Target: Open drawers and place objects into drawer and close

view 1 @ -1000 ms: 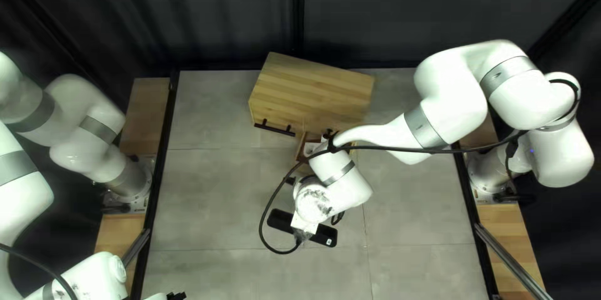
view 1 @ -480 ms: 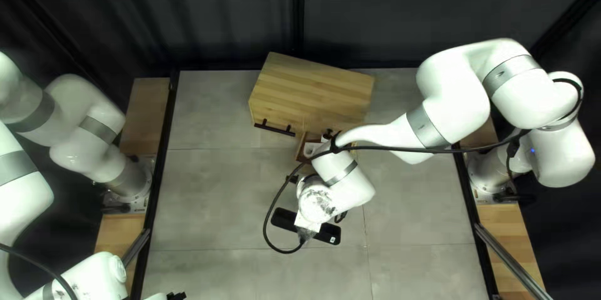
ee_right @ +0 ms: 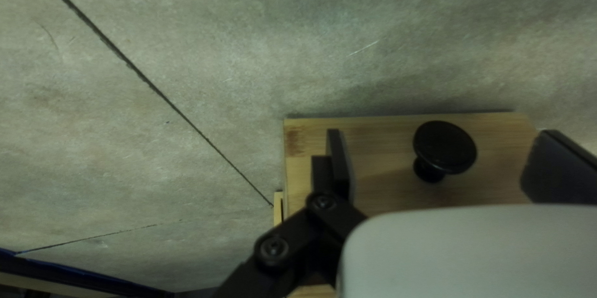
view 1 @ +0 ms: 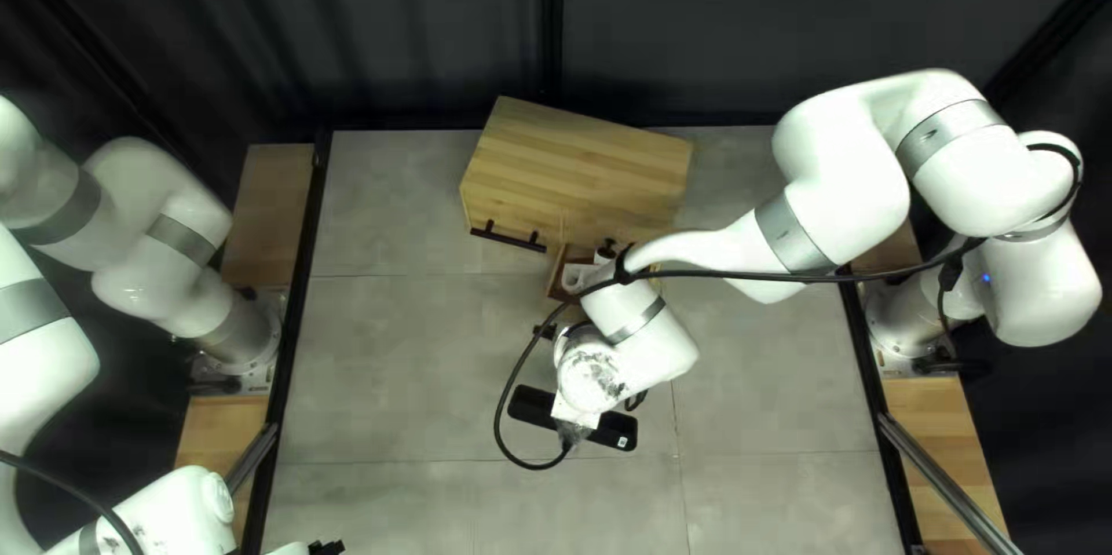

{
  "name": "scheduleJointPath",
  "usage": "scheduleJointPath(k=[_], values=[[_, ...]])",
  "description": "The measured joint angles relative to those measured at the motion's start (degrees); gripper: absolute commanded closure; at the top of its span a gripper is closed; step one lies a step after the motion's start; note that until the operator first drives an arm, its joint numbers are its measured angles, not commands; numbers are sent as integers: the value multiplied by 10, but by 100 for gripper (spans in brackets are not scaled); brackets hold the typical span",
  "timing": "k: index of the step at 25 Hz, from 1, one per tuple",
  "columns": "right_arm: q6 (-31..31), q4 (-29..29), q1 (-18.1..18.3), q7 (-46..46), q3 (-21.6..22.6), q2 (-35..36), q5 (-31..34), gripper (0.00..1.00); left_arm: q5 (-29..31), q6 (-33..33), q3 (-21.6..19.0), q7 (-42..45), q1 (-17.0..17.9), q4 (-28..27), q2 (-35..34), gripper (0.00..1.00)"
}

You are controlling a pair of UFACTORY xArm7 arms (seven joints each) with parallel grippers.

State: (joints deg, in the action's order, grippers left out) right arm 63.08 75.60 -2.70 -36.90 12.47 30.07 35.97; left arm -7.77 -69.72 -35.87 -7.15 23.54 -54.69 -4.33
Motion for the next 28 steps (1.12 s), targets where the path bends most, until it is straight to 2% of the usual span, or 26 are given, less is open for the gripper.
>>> scheduleJointPath(k=[13,28], values=[[-9,3,7,-6,-7,8,6,0,0,0,0,0,0,0,0,0],[-16,-38,14,0,-11,-22,13,0,0,0,0,0,0,0,0,0]])
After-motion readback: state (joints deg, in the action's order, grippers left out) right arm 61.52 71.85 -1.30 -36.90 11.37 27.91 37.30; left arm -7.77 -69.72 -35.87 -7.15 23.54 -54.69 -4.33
